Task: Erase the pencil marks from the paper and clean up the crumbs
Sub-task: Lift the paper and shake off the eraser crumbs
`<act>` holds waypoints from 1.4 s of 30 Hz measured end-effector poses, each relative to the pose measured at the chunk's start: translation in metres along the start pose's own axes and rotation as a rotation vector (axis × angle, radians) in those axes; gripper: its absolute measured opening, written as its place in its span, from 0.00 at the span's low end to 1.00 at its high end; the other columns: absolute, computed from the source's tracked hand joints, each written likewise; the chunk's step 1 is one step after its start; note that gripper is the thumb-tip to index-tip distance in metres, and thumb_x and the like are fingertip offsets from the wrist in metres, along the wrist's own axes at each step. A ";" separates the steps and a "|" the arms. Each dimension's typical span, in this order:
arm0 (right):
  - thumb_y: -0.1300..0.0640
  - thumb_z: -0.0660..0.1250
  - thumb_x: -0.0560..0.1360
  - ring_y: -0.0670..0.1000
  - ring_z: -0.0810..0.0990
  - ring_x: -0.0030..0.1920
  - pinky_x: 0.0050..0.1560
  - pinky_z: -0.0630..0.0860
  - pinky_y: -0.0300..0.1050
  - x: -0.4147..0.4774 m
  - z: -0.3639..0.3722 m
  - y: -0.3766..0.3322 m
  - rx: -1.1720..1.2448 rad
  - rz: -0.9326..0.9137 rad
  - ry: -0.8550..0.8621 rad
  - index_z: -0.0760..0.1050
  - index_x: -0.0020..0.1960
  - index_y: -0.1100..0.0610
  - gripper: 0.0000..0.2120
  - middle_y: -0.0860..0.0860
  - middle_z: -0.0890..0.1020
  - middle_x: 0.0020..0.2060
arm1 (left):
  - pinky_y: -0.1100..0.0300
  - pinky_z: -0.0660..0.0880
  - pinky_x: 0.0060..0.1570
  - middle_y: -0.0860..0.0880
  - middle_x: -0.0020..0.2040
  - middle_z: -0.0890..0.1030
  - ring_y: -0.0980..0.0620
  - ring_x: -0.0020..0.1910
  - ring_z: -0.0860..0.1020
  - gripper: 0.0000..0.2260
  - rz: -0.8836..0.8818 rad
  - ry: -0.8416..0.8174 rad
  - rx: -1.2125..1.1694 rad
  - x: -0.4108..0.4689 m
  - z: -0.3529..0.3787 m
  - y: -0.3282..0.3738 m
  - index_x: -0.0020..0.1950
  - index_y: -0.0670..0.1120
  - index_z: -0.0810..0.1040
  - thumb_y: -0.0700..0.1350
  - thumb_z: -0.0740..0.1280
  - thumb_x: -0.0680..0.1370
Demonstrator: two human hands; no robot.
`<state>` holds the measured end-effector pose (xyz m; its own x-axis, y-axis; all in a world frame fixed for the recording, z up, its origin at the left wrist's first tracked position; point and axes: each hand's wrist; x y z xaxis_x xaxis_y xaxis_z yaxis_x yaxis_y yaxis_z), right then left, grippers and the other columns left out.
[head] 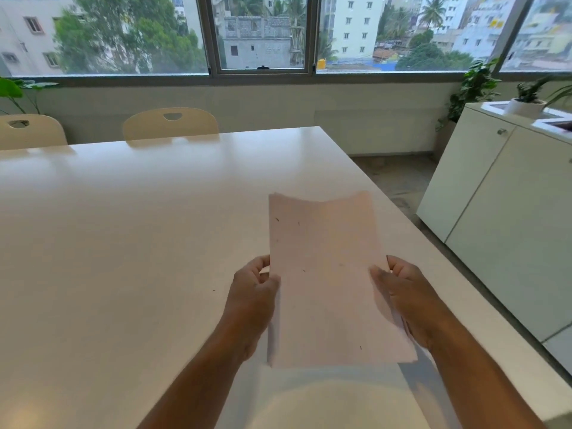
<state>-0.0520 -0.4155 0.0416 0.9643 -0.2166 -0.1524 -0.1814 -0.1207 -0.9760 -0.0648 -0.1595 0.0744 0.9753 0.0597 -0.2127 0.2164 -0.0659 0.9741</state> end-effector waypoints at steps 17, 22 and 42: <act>0.53 0.62 0.86 0.50 0.86 0.56 0.56 0.83 0.52 0.019 -0.053 -0.009 0.089 -0.358 0.214 0.77 0.67 0.46 0.11 0.46 0.87 0.56 | 0.52 0.86 0.49 0.55 0.49 0.86 0.52 0.49 0.85 0.12 0.469 0.082 -0.045 0.034 0.099 -0.002 0.56 0.54 0.81 0.38 0.62 0.87; 0.56 0.62 0.86 0.53 0.84 0.63 0.64 0.80 0.56 0.017 -0.054 0.010 0.162 -0.305 0.207 0.76 0.70 0.46 0.14 0.47 0.86 0.61 | 0.60 0.83 0.44 0.52 0.48 0.85 0.51 0.47 0.85 0.10 0.467 0.054 -0.044 0.033 0.109 -0.023 0.54 0.49 0.78 0.41 0.59 0.88; 0.56 0.65 0.85 0.50 0.84 0.61 0.63 0.82 0.53 0.022 -0.067 0.016 0.018 -0.321 0.235 0.74 0.73 0.51 0.17 0.48 0.85 0.62 | 0.65 0.81 0.48 0.54 0.50 0.84 0.54 0.49 0.83 0.09 0.579 0.058 0.028 0.049 0.114 -0.040 0.56 0.54 0.76 0.43 0.59 0.88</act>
<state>-0.0472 -0.4868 0.0328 0.9007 -0.3863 0.1987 0.1277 -0.2017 -0.9711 -0.0209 -0.2678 0.0165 0.9311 0.0605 0.3597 -0.3500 -0.1300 0.9277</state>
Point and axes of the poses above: each hand's wrist, its own x-axis towards the middle knuckle, its own z-axis out of the palm, y = z × x
